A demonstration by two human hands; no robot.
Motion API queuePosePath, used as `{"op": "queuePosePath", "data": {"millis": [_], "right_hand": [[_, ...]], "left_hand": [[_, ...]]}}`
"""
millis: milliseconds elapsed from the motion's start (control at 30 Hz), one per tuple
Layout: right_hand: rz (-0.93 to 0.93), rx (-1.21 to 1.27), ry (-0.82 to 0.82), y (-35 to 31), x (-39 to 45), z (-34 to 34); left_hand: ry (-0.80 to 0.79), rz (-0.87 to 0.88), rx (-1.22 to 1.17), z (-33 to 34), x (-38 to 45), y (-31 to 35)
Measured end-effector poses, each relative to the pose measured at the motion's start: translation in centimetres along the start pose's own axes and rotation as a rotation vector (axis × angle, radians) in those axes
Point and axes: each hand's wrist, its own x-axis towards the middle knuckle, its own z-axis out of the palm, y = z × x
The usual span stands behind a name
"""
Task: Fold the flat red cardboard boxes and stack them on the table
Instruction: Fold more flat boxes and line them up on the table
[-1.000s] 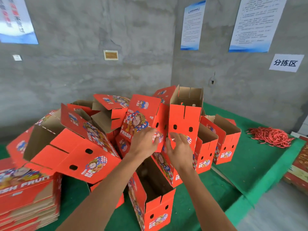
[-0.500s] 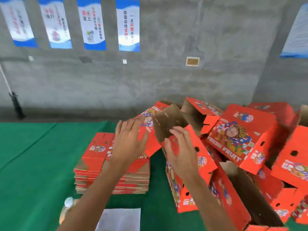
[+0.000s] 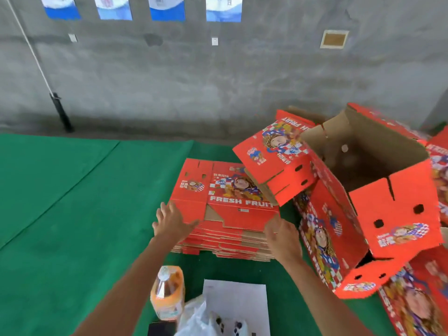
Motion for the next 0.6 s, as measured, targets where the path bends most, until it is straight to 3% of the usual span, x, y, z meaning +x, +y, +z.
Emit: {"op": "queuePosePath", "data": {"millis": [100, 200, 400, 500, 600], "right_hand": [[0.213, 0.086, -0.142, 1.6, 1.6, 2.0], [0.246, 0.116, -0.087, 2.2, 2.2, 3.0], [0.26, 0.16, 0.022, 1.5, 1.7, 2.0], [0.242, 0.322, 0.154, 0.4, 1.2, 0.3], [0.178, 0.706, 0.267, -1.9, 0.6, -3.1]], "left_hand": [[-0.036, -0.121, -0.184, 1.4, 3.5, -2.8], [-0.041, -0.088, -0.324, 2.0, 5.0, -4.3], [0.104, 0.063, -0.396, 0.6, 4.0, -3.8], [0.205, 0.044, -0.566, -1.0, 2.8, -3.5], [0.307, 0.071, -0.719, -4.1, 0.7, -2.9]]}}
